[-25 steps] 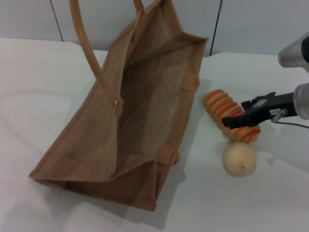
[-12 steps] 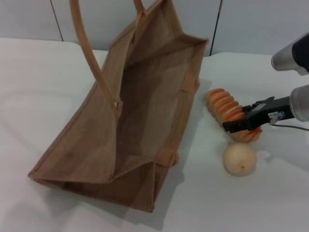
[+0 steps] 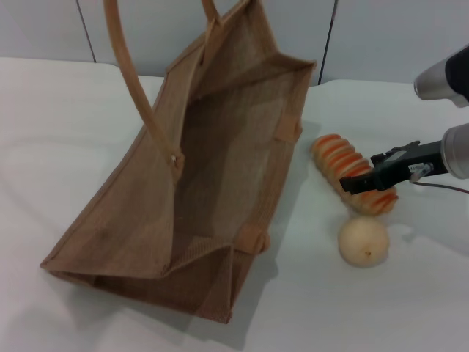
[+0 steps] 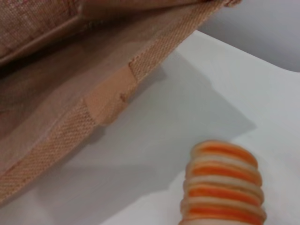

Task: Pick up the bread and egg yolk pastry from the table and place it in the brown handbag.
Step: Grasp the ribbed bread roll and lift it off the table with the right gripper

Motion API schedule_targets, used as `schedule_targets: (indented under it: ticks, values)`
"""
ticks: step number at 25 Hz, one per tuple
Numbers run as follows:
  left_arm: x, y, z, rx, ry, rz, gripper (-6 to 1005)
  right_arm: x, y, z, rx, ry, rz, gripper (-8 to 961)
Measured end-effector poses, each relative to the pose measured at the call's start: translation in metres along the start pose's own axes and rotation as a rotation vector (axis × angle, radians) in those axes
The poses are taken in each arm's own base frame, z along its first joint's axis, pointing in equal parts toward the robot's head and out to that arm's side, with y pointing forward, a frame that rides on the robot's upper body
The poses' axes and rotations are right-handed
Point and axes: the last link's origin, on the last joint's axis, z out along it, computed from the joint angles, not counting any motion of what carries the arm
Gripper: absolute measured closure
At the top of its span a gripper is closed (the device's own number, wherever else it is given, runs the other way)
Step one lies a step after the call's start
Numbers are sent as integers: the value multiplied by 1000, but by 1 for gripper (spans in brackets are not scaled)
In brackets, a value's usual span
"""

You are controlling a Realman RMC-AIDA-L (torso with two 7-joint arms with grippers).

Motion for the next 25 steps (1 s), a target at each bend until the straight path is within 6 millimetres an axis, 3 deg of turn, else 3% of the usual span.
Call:
schedule_targets:
  ticks: [25]
  values:
    - [1,0,0,-3,-3,-6,883,2,0,4,11,46,-6,91]
